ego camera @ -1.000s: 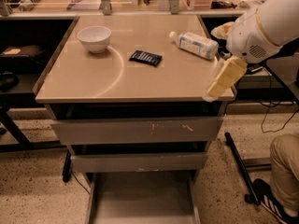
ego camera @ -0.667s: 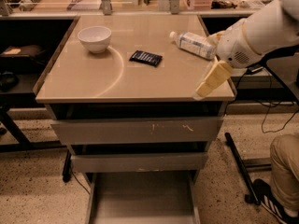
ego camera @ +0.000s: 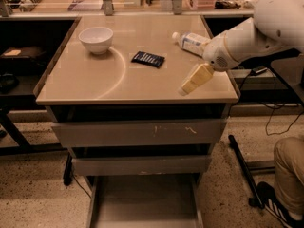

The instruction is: Place rxbar blueberry into bottom drawer

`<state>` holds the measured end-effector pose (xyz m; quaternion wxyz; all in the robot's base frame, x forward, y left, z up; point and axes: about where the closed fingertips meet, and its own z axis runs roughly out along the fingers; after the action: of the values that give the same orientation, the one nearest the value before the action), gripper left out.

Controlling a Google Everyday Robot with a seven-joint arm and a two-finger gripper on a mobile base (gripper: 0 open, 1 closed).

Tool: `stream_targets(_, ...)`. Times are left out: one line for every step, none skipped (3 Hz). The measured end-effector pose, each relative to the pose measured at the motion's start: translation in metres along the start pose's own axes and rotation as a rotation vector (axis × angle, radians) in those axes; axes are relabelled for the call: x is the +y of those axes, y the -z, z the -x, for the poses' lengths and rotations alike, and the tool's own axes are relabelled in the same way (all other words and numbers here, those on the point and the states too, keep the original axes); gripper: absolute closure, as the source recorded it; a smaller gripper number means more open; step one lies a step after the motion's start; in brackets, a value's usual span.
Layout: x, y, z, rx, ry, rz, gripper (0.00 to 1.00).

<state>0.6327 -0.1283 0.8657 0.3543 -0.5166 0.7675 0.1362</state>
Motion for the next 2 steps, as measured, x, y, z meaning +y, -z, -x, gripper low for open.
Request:
stream_targets(-0.0173, -0.0259, 0.0045, -0.041, -0.042, 0.041, 0.0)
stream_targets(-0.0172, -0.0261, 0.0045, -0.041, -0.042, 0.041, 0.0)
